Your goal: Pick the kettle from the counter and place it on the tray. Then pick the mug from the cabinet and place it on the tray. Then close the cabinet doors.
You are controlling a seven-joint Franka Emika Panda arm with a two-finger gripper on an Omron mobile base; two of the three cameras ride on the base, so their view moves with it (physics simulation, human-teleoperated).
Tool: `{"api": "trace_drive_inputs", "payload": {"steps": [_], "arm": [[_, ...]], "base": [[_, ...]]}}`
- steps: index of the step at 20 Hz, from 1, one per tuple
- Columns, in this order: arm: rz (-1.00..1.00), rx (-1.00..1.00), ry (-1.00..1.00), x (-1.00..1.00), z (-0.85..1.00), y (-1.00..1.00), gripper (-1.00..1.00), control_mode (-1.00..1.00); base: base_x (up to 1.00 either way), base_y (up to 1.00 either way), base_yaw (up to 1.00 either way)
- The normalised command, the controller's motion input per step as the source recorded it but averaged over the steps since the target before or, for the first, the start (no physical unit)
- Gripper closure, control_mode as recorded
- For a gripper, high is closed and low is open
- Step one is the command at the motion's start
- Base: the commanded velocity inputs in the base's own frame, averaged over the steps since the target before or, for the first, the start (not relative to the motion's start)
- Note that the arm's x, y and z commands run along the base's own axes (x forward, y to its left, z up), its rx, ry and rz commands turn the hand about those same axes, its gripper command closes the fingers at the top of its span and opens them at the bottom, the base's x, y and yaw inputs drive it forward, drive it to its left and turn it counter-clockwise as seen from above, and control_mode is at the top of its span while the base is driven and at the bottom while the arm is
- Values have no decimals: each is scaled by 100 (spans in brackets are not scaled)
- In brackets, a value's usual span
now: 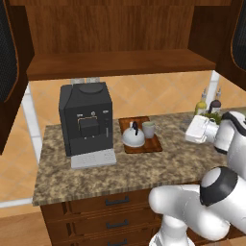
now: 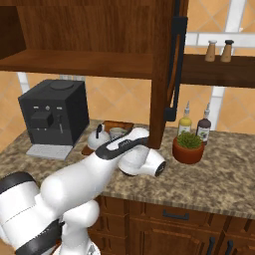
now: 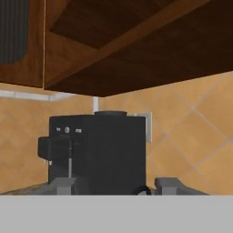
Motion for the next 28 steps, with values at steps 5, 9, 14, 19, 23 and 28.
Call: {"api": "trace_drive_inputs", "payload": {"steps": [5,9,14,19,23,28], "arm": [[0,1,0,-5,0,-3,100,-100],[0,10,-4,-48,7,-14,100,-100],[0,16,-9,-53,26,-29,100,-100],[0,13,-6,-21,39,-32,100,-100],[0,10,-11,0,8,-36,100,-100],[2,22,-12,0,15,-46,100,-100]], "base": [[0,0,0],[0,0,0],[0,0,0],[0,0,0],[0,0,0],[0,0,0]]}}
